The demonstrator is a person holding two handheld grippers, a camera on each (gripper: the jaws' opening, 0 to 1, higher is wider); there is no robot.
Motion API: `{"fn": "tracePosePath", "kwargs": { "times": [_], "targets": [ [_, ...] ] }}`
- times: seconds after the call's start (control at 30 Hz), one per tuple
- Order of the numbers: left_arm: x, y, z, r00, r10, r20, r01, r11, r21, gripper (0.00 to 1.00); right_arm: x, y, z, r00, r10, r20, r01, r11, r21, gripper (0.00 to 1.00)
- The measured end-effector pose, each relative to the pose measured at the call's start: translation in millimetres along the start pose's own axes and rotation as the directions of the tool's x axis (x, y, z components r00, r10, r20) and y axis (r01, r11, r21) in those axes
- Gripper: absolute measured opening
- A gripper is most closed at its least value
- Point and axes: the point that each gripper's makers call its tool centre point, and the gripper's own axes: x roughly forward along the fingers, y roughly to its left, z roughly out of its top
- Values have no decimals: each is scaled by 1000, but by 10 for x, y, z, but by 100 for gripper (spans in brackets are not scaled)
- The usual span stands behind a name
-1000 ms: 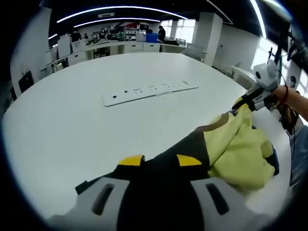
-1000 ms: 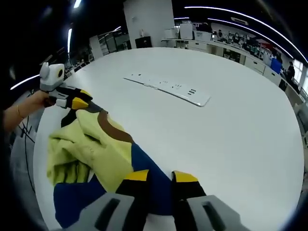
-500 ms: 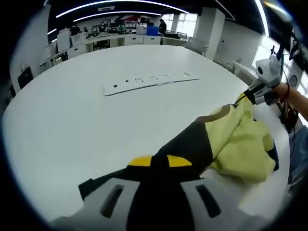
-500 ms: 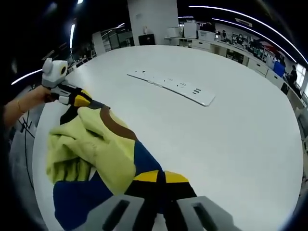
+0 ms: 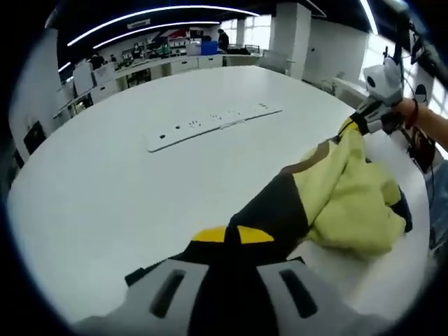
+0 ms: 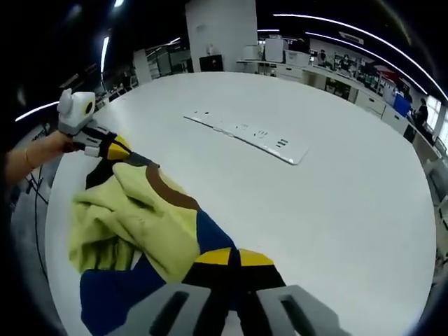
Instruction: Fold the garment on the visible template until the final outline fits inside the template.
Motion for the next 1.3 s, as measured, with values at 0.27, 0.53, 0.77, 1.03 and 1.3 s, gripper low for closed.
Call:
{"fn": "tracePosePath", "kwargs": {
  "times": [0.27, 0.53, 0.77, 1.03, 1.3],
  "targets": [
    [-213, -38, 249, 995, 12, 95, -14, 1000, 14, 0, -186, -13, 192, 997, -21, 71, 20, 1000, 9, 0],
    [-383, -57, 586, 974, 27, 225, -27, 1000, -2, 0, -413, -67, 449, 979, -83, 186, 77, 996, 41, 0],
    [-404, 27, 806, 943, 92, 319, -73, 995, -71, 0, -580, -173, 766, 923, -159, 351, 143, 987, 70, 0],
    [-138, 238, 973, 913, 190, 362, -124, 973, -197, 0, -476, -377, 953, 855, -252, 452, 181, 964, 195, 0],
    [255, 326, 804, 931, 233, 282, -175, 961, -216, 0, -38, -562, 725, 885, -286, 366, 212, 950, 231, 0]
  ]
}}
